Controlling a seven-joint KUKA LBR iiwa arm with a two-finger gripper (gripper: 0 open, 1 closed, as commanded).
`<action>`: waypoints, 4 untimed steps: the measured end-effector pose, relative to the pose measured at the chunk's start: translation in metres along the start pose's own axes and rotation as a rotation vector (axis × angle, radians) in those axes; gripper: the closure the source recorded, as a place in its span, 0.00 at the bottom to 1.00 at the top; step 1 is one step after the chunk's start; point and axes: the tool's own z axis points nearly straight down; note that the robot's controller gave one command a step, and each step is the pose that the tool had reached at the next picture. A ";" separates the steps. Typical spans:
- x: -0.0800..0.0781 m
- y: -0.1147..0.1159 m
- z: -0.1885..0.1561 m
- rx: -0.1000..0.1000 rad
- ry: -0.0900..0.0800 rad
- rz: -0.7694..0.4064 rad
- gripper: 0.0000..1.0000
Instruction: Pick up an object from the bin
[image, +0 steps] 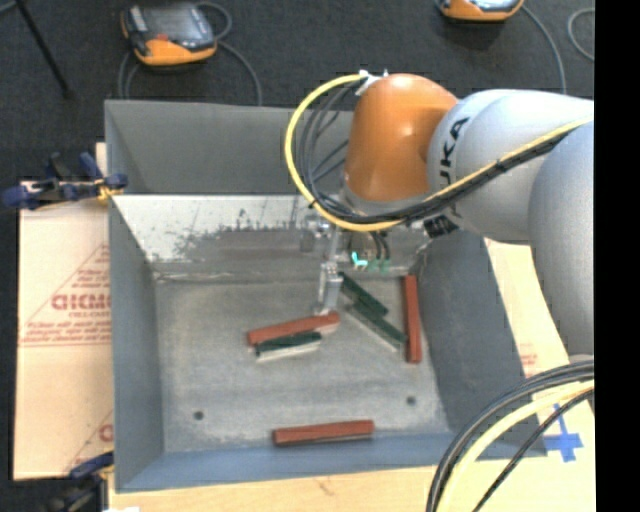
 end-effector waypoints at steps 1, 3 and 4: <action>-0.002 0.000 -0.005 0.000 -0.008 0.000 0.00; 0.033 0.006 0.078 0.000 -0.004 0.201 0.00; 0.036 0.009 0.084 -0.001 -0.006 0.175 0.00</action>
Offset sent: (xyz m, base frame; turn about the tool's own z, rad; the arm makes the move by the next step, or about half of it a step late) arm -0.0179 -0.0215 -0.0943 0.1133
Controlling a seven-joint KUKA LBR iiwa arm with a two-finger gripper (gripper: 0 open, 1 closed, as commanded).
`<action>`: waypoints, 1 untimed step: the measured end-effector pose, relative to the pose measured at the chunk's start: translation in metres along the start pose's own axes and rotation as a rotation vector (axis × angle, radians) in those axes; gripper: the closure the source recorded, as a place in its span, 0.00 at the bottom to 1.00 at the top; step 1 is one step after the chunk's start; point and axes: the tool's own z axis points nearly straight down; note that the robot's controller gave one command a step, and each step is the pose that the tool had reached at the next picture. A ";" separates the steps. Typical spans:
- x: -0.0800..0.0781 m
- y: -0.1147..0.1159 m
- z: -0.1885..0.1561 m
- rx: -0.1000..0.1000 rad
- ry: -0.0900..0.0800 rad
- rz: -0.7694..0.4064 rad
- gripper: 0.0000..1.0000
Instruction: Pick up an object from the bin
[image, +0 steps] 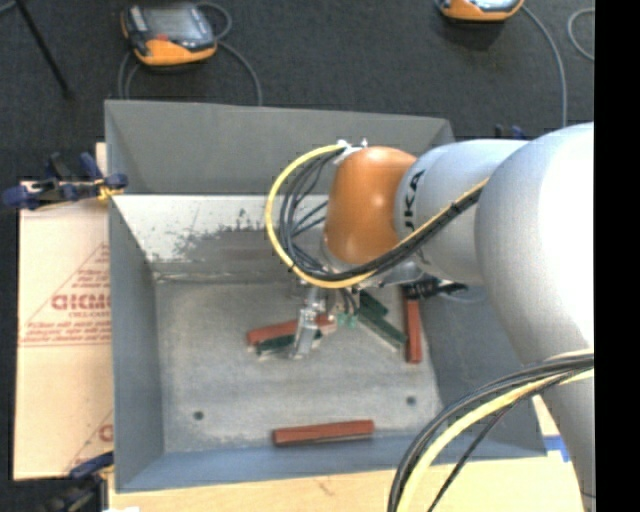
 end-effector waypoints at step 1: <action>0.030 0.079 0.010 0.000 0.001 -0.086 1.00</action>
Offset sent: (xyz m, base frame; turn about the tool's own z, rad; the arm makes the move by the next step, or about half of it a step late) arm 0.0000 0.0000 0.0000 0.0000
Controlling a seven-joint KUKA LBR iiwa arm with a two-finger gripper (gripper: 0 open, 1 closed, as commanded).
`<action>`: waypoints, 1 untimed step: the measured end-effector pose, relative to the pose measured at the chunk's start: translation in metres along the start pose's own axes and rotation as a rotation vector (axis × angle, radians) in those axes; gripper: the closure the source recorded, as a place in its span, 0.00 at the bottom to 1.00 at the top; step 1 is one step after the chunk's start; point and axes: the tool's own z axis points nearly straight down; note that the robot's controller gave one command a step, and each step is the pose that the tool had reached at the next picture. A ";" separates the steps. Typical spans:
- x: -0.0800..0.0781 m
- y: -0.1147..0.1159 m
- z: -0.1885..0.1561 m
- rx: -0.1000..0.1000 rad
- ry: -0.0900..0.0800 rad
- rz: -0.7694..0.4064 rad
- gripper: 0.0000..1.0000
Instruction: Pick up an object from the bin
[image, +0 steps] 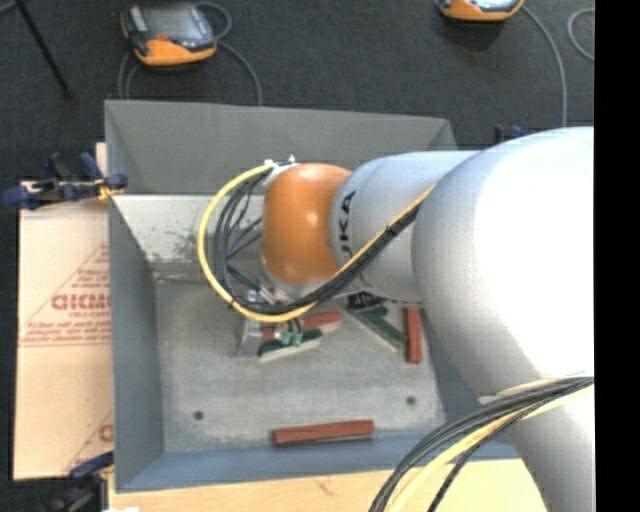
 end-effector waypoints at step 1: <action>0.000 0.000 0.000 0.000 0.000 0.000 0.00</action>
Offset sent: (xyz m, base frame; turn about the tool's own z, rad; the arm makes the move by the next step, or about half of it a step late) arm 0.0000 0.0000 0.0000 0.0000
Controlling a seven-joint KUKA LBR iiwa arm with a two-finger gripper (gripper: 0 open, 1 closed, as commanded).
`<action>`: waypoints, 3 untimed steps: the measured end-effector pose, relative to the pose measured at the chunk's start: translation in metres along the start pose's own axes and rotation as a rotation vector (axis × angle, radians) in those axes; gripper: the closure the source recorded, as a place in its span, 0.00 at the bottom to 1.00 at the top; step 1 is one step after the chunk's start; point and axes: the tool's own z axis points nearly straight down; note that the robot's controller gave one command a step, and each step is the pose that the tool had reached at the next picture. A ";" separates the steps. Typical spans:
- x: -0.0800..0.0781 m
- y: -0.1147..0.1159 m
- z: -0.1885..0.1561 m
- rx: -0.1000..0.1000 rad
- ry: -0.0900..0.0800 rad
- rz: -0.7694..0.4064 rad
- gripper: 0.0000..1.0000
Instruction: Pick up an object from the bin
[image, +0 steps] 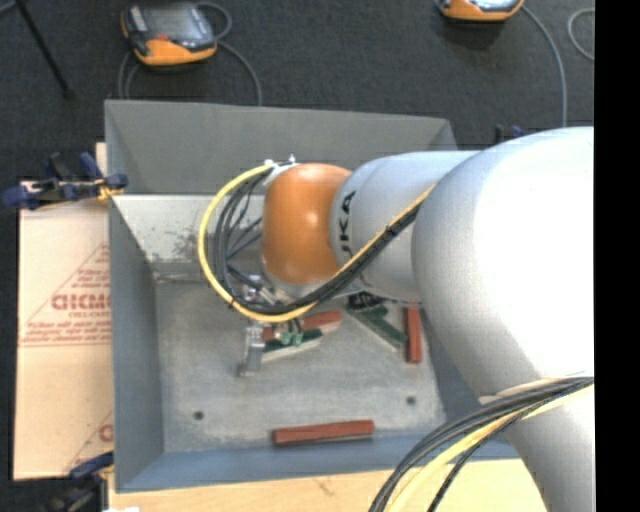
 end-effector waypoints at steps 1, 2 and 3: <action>0.000 0.000 0.000 0.000 0.000 0.000 0.00; -0.032 -0.016 -0.001 -0.002 -0.002 0.054 0.00; -0.031 -0.077 -0.004 0.000 -0.003 0.100 0.00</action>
Offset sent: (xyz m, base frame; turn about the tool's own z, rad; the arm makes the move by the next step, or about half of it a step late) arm 0.0528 -0.0345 0.0008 0.1023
